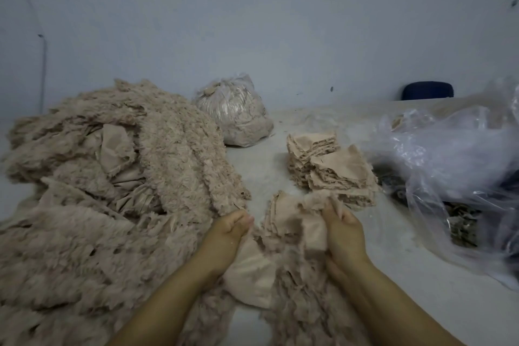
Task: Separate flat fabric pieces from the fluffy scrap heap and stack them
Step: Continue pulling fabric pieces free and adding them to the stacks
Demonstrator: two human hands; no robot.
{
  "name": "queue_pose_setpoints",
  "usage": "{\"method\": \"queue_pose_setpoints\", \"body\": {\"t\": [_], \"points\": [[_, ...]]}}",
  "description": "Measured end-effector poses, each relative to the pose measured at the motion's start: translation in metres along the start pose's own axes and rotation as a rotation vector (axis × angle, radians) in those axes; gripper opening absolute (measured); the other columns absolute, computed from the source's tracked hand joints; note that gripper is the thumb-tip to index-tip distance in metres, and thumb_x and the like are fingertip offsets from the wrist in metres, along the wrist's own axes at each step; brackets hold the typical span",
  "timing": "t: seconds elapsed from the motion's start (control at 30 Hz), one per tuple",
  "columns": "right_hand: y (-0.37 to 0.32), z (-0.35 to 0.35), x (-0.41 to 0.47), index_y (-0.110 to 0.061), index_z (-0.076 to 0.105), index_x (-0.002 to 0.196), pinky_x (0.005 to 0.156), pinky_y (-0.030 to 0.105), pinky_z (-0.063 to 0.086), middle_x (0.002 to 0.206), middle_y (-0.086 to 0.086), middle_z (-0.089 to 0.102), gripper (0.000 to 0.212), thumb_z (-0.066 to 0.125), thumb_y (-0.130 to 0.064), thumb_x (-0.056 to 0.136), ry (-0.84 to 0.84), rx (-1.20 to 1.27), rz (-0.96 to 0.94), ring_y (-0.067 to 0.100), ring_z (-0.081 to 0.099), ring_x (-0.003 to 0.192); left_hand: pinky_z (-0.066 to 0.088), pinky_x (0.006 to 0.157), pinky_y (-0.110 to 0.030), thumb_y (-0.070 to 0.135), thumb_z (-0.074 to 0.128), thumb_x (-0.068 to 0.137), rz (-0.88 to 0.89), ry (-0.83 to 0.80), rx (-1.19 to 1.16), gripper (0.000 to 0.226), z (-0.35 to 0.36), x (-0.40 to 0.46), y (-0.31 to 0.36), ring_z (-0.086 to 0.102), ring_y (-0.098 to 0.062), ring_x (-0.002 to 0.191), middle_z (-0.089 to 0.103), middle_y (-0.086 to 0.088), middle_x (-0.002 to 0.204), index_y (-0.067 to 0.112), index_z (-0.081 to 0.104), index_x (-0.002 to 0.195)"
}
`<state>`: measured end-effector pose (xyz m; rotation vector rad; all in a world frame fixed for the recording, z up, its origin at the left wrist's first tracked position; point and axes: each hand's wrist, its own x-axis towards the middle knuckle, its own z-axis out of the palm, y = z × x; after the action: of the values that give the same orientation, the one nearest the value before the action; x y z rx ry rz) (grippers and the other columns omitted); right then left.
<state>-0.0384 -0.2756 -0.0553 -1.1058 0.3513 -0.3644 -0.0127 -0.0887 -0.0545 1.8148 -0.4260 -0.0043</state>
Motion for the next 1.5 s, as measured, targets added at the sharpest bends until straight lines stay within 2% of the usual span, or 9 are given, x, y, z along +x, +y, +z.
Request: {"method": "queue_pose_setpoints", "body": {"t": [0.17,0.3,0.4,0.57,0.7,0.77,0.87,1.37,1.5], "points": [[0.002,-0.007,-0.006,-0.006,0.069,0.095,0.072,0.043,0.054,0.084,0.016,0.074,0.022,0.058,-0.025,0.094,-0.193,-0.221,0.057,0.031,0.069,0.074,0.033,0.054,-0.023,0.056,0.066,0.074,0.034,-0.118,0.189,0.037,-0.007,0.001,0.004,0.037,-0.009,0.051,0.043,0.007,0.056,0.027,0.053,0.055],[0.005,0.006,-0.021,0.010,0.063,0.097,0.077,0.049,0.052,0.090,0.027,0.069,0.038,0.062,-0.028,0.091,-0.331,-0.312,0.002,0.035,0.064,0.080,0.043,0.069,-0.010,0.063,0.074,0.061,0.085,-0.065,0.345,0.074,0.007,0.003,0.010,0.053,0.006,0.084,0.053,0.019,0.103,0.042,0.045,0.125],[0.007,0.006,-0.023,0.003,0.067,0.095,0.074,0.044,0.049,0.093,0.024,0.070,0.026,0.064,-0.022,0.089,-0.377,-0.342,0.014,0.033,0.064,0.081,0.043,0.060,-0.022,0.019,0.062,0.089,0.130,0.035,0.210,0.008,0.016,0.012,0.013,0.052,-0.003,0.061,0.059,0.005,0.076,0.020,0.064,0.097],[0.002,-0.002,-0.016,-0.001,0.070,0.098,0.055,0.026,0.053,0.084,0.014,0.073,0.016,0.060,-0.010,0.091,-0.353,-0.176,0.086,0.021,0.069,0.068,0.027,0.035,-0.015,0.018,0.040,0.101,-0.120,0.261,-0.353,0.026,0.001,0.030,0.018,0.032,-0.004,0.036,0.035,-0.002,0.055,0.011,0.049,0.077],[0.003,0.001,-0.018,-0.002,0.071,0.097,0.055,0.026,0.052,0.080,0.014,0.073,0.019,0.061,-0.017,0.090,-0.392,-0.225,0.074,0.021,0.069,0.066,0.048,0.055,-0.022,0.059,0.070,0.071,-0.139,-0.133,-0.140,0.048,0.008,0.026,0.019,0.062,-0.005,0.063,0.061,0.005,0.091,0.034,0.054,0.109],[0.003,0.003,-0.019,-0.002,0.072,0.099,0.058,0.026,0.053,0.086,0.016,0.074,0.019,0.060,-0.015,0.091,-0.394,-0.187,0.081,0.023,0.071,0.071,0.048,0.060,-0.018,0.046,0.082,0.063,-0.078,-0.228,0.088,0.058,0.019,0.023,0.015,0.062,0.000,0.067,0.060,0.015,0.090,0.040,0.053,0.113],[0.000,-0.001,-0.018,0.000,0.070,0.098,0.054,0.025,0.052,0.083,0.017,0.073,0.018,0.059,-0.013,0.091,-0.385,-0.127,0.117,0.022,0.070,0.066,0.039,0.042,-0.017,0.010,0.068,0.085,-0.047,-0.061,-0.040,0.008,0.028,0.022,0.015,0.048,-0.003,0.041,0.056,0.008,0.056,0.017,0.064,0.083],[0.005,0.001,-0.014,-0.007,0.068,0.103,0.074,0.036,0.055,0.093,0.014,0.074,0.019,0.056,-0.019,0.095,-0.238,-0.098,0.076,0.026,0.070,0.083,0.028,0.045,-0.024,0.015,0.040,0.099,-0.141,0.430,-0.162,0.032,0.026,0.027,-0.007,0.036,-0.014,0.046,0.040,0.001,0.051,0.012,0.049,0.069],[0.006,0.005,-0.014,-0.006,0.063,0.108,0.072,0.039,0.056,0.098,0.015,0.072,0.017,0.054,-0.015,0.096,-0.172,-0.040,0.056,0.028,0.069,0.086,0.043,0.045,-0.024,0.043,0.046,0.096,-0.263,0.147,-0.335,0.040,0.027,0.021,0.003,0.056,-0.014,0.049,0.059,-0.002,0.056,0.007,0.060,0.083]]}}
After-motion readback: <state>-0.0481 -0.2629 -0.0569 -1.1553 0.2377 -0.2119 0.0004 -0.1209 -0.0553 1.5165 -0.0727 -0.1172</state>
